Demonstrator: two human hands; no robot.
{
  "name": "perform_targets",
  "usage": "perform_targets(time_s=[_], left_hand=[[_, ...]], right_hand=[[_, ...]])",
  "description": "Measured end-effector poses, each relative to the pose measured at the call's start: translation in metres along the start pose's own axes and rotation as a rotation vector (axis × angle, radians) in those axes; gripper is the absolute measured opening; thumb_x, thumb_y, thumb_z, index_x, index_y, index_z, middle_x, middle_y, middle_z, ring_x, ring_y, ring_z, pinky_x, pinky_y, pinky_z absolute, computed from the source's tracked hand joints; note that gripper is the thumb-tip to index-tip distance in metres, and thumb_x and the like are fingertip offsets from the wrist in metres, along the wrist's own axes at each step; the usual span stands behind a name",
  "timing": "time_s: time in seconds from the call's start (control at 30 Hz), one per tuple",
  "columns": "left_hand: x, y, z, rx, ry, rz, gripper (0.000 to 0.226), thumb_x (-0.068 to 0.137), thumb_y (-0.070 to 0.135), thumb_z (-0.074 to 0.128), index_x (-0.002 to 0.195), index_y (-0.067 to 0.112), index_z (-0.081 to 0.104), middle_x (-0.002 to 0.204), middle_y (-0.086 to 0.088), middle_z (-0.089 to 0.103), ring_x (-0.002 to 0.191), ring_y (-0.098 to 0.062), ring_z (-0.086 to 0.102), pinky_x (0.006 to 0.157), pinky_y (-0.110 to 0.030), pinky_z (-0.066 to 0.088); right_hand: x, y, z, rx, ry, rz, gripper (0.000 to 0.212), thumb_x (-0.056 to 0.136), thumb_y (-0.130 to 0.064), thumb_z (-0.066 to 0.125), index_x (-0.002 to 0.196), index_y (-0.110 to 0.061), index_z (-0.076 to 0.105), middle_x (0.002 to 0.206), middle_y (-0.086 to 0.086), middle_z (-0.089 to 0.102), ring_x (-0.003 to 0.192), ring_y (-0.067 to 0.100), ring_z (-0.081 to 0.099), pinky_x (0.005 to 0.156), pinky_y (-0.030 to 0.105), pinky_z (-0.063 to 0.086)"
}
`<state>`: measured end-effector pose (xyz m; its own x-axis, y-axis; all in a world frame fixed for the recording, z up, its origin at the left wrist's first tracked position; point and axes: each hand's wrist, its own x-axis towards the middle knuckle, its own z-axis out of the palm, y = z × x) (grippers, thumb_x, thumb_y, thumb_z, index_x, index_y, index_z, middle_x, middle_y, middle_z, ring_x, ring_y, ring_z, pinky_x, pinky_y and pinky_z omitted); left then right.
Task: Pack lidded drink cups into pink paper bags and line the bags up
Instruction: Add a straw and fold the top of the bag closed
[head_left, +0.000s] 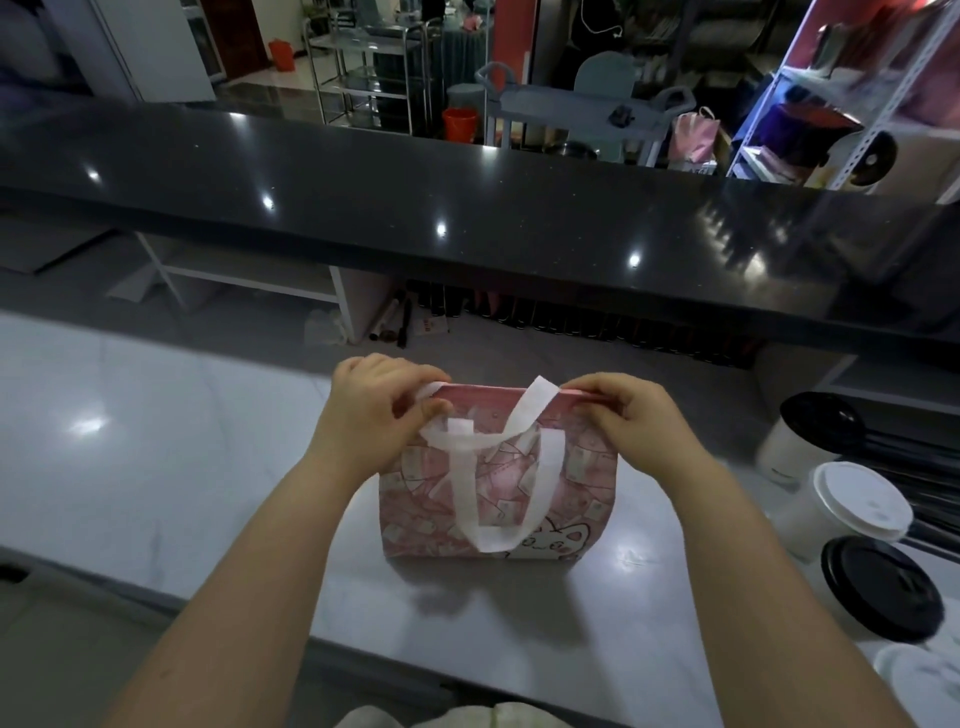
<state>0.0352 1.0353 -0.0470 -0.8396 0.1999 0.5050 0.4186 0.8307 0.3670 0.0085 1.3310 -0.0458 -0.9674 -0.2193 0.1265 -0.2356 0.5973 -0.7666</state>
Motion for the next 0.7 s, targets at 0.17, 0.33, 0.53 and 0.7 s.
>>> perform_targets(time_s=[0.17, 0.33, 0.53, 0.7], left_hand=[[0.020, 0.013, 0.007, 0.068, 0.177, -0.039, 0.002, 0.084, 0.020, 0.075, 0.081, 0.020, 0.074, 0.073, 0.009, 0.067, 0.078, -0.020, 0.061, 0.083, -0.042, 0.035], [0.050, 0.006, 0.012, 0.077, 0.058, -0.134, 0.012, 0.088, 0.035, 0.069, 0.098, 0.030, 0.073, 0.092, 0.015, 0.069, 0.101, -0.016, 0.056, 0.091, -0.033, 0.026], [0.013, -0.014, 0.016, -0.572, 0.160, -0.387, 0.054, 0.085, 0.054, 0.066, 0.135, 0.047, 0.047, 0.132, 0.028, 0.051, 0.121, 0.001, 0.050, 0.095, -0.019, 0.047], [-0.034, -0.021, 0.036, -0.835, 0.262, -0.663, 0.022, 0.087, 0.019, 0.072, 0.100, 0.035, 0.069, 0.093, 0.017, 0.074, 0.090, -0.003, 0.069, 0.079, -0.021, 0.058]], right_hand=[[0.007, -0.003, 0.015, -0.131, 0.251, -0.086, 0.037, 0.086, 0.006, 0.052, 0.091, -0.023, 0.074, 0.081, -0.019, 0.062, 0.082, 0.009, 0.061, 0.075, 0.040, 0.056], [0.016, 0.004, 0.009, -0.045, 0.229, -0.012, 0.032, 0.091, -0.004, 0.056, 0.102, -0.030, 0.072, 0.098, -0.013, 0.066, 0.097, 0.012, 0.061, 0.085, 0.041, 0.055], [-0.010, 0.015, 0.015, 0.536, 0.451, 0.114, 0.042, 0.067, -0.038, 0.079, 0.106, -0.034, 0.064, 0.100, -0.013, 0.069, 0.095, 0.003, 0.065, 0.080, 0.020, 0.054], [-0.035, 0.025, 0.031, 0.755, 0.468, 0.185, 0.026, 0.076, -0.018, 0.078, 0.101, -0.016, 0.070, 0.097, 0.001, 0.075, 0.094, 0.018, 0.071, 0.080, 0.029, 0.058]])
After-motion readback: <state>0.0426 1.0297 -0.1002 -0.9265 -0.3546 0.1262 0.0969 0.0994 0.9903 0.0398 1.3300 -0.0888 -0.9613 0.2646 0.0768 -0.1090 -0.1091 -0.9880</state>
